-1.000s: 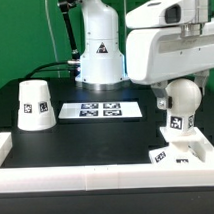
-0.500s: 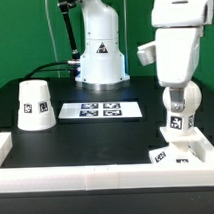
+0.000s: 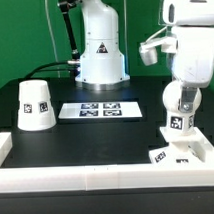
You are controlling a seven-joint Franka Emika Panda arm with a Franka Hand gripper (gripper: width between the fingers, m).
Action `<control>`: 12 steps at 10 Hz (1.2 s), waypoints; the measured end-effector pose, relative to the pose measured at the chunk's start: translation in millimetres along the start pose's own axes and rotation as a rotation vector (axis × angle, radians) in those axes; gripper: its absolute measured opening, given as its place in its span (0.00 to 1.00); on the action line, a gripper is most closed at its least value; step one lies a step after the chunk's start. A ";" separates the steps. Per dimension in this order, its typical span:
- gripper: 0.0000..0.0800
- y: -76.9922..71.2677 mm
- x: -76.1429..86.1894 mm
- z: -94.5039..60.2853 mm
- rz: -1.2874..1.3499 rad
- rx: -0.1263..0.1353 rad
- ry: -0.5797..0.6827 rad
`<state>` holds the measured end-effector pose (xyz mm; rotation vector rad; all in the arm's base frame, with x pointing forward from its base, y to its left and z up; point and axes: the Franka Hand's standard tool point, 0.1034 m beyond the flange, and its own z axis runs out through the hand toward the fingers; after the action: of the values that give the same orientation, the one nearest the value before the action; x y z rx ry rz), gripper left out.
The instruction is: Assemble lamp
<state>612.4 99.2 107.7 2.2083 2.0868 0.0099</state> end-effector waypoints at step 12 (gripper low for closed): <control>0.72 -2.8 1.6 1.2 0.805 0.009 0.004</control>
Offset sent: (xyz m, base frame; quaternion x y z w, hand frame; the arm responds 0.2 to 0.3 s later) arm 0.0000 0.0000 0.0000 0.0000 0.0000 0.0000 1.0000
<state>609.8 100.8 106.2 2.8672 1.0621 0.0658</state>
